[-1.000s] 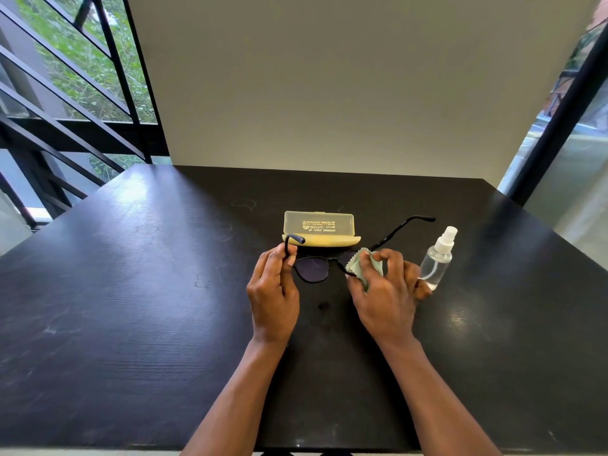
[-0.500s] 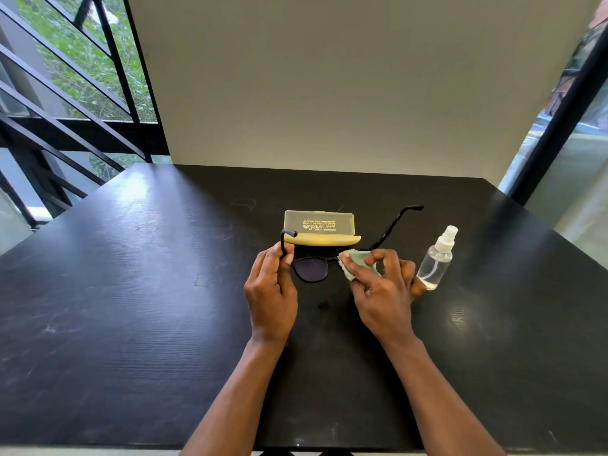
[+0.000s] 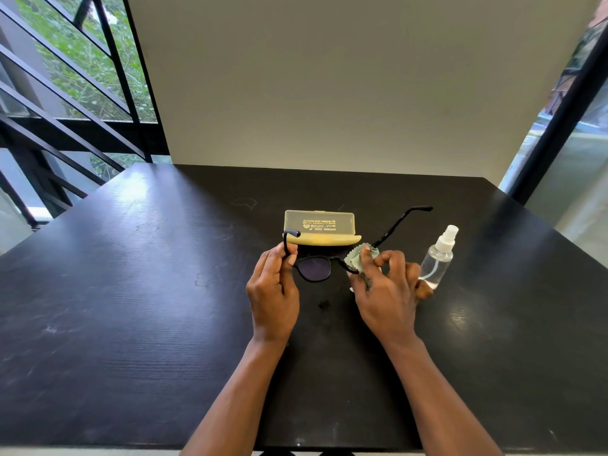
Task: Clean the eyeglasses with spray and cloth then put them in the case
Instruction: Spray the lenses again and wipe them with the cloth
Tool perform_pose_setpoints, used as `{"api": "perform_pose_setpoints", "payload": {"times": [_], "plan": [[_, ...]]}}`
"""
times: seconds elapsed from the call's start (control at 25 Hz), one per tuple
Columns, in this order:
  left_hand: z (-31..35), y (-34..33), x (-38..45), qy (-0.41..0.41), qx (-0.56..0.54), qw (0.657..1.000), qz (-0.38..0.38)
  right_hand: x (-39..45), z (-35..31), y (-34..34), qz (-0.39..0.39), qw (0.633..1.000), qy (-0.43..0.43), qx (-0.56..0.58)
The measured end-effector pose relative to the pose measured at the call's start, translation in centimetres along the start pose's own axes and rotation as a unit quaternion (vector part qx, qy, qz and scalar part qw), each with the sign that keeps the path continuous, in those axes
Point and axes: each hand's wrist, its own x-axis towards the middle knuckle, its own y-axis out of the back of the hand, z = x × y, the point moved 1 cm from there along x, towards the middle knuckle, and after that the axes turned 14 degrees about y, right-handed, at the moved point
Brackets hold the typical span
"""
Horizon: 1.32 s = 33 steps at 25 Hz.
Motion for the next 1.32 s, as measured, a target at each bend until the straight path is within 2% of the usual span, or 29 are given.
{"api": "perform_pose_setpoints", "payload": {"times": [0.12, 0.28, 0.44, 0.76, 1.08, 1.16, 1.32], "plan": [[-0.1, 0.0, 0.0, -0.004, -0.001, 1.000, 0.002, 0.0, 0.2, -0.1, -0.035, 0.999, 0.002, 0.018], [-0.1, 0.1, 0.1, 0.000, 0.006, 1.000, 0.005, -0.1, -0.1, 0.2, -0.043, 0.998, 0.041, 0.027], [0.1, 0.2, 0.1, 0.009, 0.014, 1.000, 0.009, 0.1, -0.1, 0.2, -0.023, 0.996, 0.045, 0.073], [0.1, 0.5, 0.5, 0.049, 0.024, 0.998, 0.029, 0.1, 0.0, 0.9, 0.089, 0.986, 0.101, 0.102], [0.1, 0.6, 0.6, 0.044, 0.028, 0.998, 0.035, 0.0, 0.1, 0.9, 0.109, 0.990, 0.061, 0.063], [0.1, 0.7, 0.7, 0.042, 0.036, 0.997, 0.045, 0.0, 0.2, 0.7, 0.117, 0.987, 0.061, 0.096], [0.2, 0.8, 0.7, 0.045, 0.043, 0.997, 0.056, 0.3, 0.3, 0.3, 0.133, 0.959, 0.088, 0.236]]}}
